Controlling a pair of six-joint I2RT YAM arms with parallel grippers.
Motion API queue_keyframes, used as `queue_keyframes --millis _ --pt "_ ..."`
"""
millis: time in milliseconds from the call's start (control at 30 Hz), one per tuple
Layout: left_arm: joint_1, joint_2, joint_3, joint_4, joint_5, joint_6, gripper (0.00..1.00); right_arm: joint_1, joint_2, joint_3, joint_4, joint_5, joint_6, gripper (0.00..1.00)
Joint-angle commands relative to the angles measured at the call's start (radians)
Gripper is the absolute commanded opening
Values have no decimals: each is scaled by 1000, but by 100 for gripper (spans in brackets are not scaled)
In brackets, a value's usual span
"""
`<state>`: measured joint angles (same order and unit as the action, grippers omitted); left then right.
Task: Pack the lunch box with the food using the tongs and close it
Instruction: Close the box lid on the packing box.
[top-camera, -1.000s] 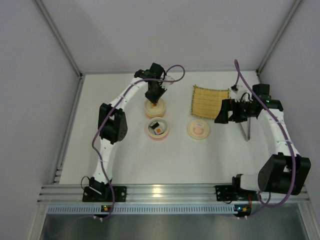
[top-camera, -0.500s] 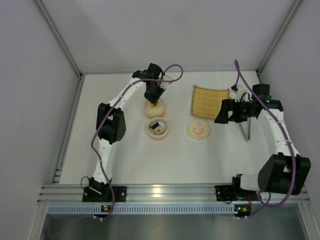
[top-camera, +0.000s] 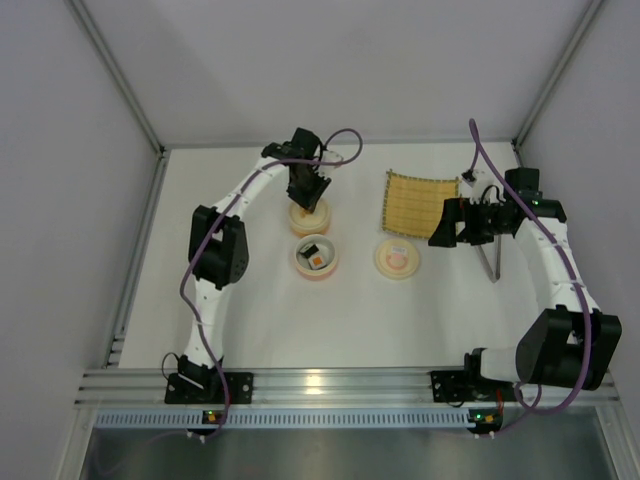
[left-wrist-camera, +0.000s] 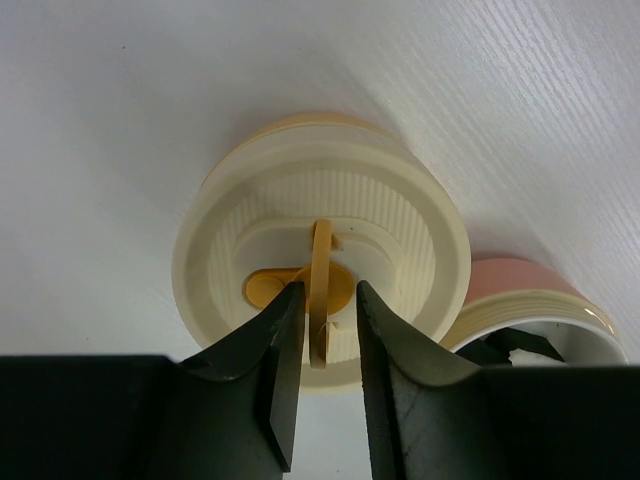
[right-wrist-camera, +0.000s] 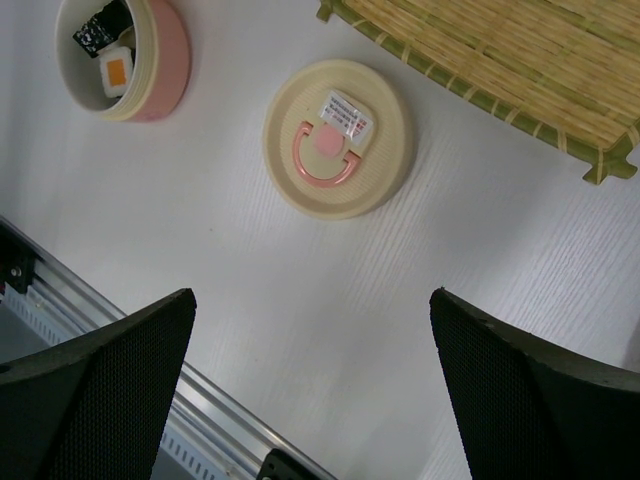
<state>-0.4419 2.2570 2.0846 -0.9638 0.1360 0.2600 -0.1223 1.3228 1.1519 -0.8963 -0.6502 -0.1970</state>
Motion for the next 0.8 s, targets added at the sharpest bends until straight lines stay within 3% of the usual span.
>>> queue_keyframes --millis 0,467,567,600,700,767 --pt "15 -48 -49 -13 -39 -30 33 -13 -25 8 59 -29 -2 99" --pt "38 -47 -178 69 -32 -71 32 -13 -25 9 51 -26 -10 99" --pt "48 -40 -179 63 -26 -19 24 -13 -22 14 48 -26 -12 99" --pt "48 -43 -181 60 -26 7 15 -13 -19 14 48 -26 -12 99" --pt "51 -53 -173 43 -29 99 4 -13 -16 14 48 -29 -12 99" --pt "55 -60 -166 31 -6 166 1 -13 -13 12 48 -31 -12 99"
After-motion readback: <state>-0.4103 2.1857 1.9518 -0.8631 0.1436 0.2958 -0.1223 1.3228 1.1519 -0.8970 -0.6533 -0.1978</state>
